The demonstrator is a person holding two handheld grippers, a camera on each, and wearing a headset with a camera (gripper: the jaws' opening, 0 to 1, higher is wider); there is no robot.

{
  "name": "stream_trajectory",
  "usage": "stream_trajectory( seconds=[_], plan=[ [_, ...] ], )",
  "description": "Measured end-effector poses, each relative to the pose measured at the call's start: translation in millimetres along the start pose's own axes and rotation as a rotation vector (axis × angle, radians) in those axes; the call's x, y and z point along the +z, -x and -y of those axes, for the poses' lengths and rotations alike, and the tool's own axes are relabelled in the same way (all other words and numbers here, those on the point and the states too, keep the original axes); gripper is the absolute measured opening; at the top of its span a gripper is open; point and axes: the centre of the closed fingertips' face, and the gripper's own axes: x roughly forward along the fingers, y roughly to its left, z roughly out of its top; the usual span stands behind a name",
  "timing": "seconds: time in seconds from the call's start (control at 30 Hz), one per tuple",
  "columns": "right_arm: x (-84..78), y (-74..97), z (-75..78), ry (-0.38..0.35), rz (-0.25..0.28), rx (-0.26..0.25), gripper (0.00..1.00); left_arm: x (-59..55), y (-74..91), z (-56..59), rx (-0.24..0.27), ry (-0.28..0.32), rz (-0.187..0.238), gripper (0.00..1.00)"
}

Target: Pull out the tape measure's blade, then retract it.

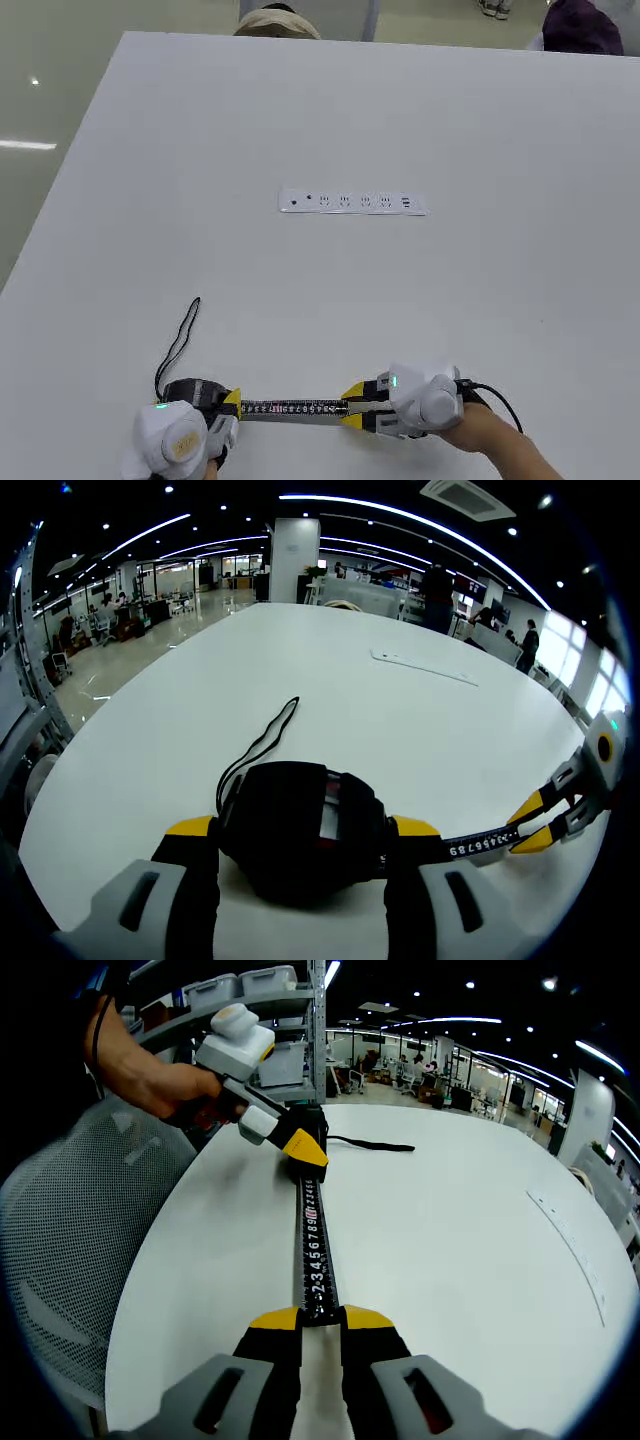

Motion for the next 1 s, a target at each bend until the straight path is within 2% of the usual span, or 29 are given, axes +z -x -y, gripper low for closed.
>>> stream_trajectory(
  seconds=[1.0],
  plan=[
    [9.5,-16.0,-1.0,0.002,0.006,0.013,0.13,0.3,-0.4,0.1,-0.012,-0.007,-0.007,0.64]
  ],
)
